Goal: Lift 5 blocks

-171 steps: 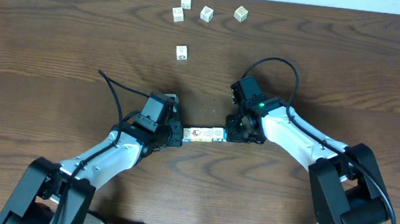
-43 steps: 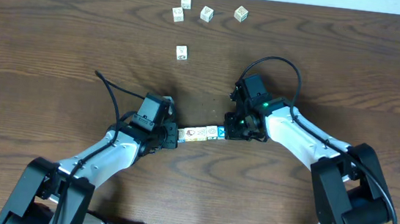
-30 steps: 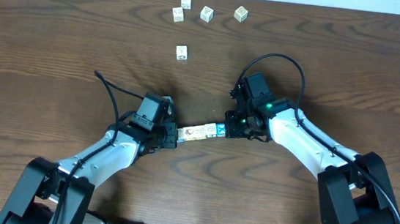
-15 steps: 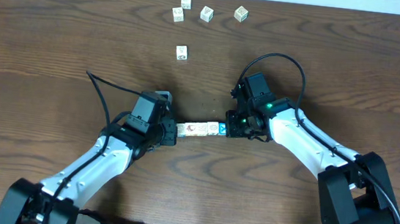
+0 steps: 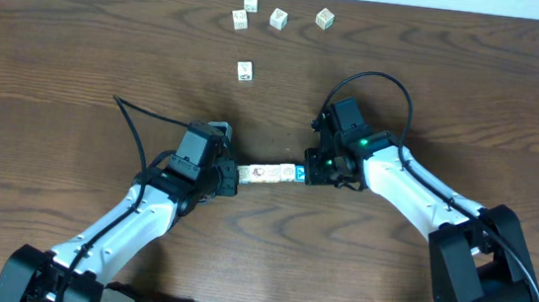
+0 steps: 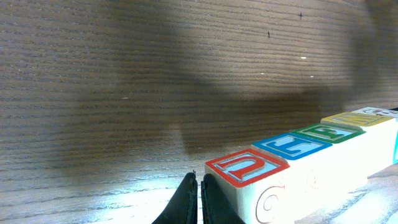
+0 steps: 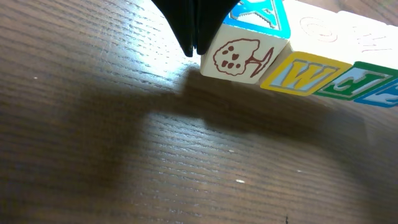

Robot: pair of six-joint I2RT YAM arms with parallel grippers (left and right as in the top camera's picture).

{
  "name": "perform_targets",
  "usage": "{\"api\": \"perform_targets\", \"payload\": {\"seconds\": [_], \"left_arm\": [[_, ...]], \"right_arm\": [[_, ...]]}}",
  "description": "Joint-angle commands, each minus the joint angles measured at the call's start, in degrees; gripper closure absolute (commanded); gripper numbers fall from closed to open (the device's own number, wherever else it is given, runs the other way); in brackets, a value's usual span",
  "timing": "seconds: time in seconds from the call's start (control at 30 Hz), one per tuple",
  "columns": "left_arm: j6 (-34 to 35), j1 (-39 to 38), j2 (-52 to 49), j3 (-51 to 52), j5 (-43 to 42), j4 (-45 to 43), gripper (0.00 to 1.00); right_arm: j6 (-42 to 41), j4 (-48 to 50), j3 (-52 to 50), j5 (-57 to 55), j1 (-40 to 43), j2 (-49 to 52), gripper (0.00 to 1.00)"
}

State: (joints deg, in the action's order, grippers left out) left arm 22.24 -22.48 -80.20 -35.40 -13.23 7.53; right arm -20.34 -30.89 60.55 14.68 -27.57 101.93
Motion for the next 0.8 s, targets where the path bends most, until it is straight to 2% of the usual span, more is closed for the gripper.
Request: {"api": "perform_targets", "payload": {"seconds": [0.0, 0.77], "left_arm": [[-0.48, -1.97, 1.03, -2.62, -12.98, -2.05, 0.93], [1.07, -1.97, 1.01, -2.62, -13.14, -2.89, 0.93]], "right_arm": [[0.68, 2.23, 0.87, 18.71, -2.54, -2.10, 0.99], [-3.23, 8.85, 0.90, 19.47, -4.92, -2.10, 0.99]]}}
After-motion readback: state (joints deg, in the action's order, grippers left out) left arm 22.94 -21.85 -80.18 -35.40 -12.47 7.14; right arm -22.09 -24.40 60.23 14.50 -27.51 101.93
